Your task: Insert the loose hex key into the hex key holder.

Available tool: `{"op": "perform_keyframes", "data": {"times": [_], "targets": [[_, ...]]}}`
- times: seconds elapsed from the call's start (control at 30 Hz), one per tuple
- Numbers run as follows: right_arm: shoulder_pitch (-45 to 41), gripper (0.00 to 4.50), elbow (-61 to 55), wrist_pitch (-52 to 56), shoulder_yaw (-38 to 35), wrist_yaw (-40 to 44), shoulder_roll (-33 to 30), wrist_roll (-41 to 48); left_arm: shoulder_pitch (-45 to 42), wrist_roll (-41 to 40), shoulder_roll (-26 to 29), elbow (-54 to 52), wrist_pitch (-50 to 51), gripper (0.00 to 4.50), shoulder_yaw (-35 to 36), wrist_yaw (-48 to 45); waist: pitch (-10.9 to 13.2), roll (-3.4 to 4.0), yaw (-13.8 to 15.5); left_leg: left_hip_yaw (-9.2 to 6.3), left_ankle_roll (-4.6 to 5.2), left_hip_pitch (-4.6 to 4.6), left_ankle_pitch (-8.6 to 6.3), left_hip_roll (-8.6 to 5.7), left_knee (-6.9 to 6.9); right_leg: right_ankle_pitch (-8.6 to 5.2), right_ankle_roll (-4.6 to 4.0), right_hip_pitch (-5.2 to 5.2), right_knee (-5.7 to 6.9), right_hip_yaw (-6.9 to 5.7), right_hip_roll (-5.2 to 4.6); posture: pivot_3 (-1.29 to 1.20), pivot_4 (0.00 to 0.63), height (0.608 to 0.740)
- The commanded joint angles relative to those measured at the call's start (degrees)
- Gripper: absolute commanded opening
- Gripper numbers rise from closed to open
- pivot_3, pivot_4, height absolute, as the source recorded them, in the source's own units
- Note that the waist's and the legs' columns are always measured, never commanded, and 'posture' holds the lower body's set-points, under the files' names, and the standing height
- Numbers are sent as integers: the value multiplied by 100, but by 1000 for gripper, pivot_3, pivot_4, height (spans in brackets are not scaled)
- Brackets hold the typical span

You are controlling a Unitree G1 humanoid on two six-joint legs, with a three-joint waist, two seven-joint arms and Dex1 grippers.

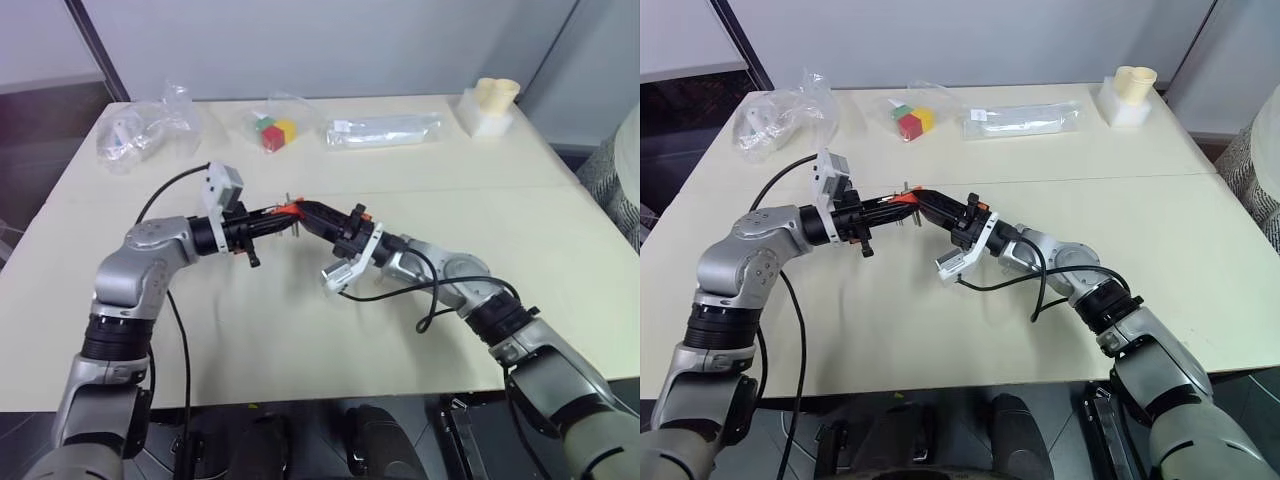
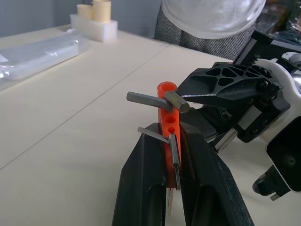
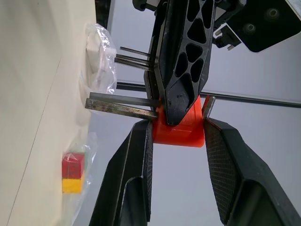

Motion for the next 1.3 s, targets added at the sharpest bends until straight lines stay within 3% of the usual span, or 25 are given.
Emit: {"op": "perform_keyframes", "data": {"times": [0.03,0.27,0.5,0.7,0.9,1.07,1.3], "targets": [[43,1063,-135,1,-218,112,-2,241,-53,-11,-32,-76,-157,51,136,74,0,0,1,0,0,0,0,0,0,0,0,0,0,0,0,0,150,740],[65,1063,-13,-29,-308,464,68,635,-43,33,-61,-51,-231,51,122,93,0,0,-2,0,0,0,0,0,1,0,0,1,0,0,0,0,150,740],[139,4457,-24,-87,-332,701,46,716,-42,75,-84,-10,-321,0,98,76,0,0,4,0,0,0,0,0,3,0,0,1,0,0,0,0,150,740],[129,4457,-30,-150,-328,762,-25,677,-29,90,-93,-21,-391,0,114,66,0,0,5,0,0,0,0,0,4,0,0,1,1,0,0,0,150,740],[570,4457,19,747,-1160,1993,391,2542,63,143,-115,-145,-670,0,138,85,-1,0,14,-1,1,0,0,1,7,0,0,6,0,0,-1,0,150,740],[867,4457,-781,2733,-1967,3408,702,3854,260,185,-341,-291,-1095,0,230,376,-1,0,34,-2,2,0,-1,3,9,1,1,7,1,0,-2,0,150,740],[1043,4457,-2180,5676,-2544,5117,437,4845,444,480,-835,-282,-1820,0,110,846,-1,1,163,-1,10,-2,-6,3,26,1,1,8,3,-2,-2,0,150,740]]}}
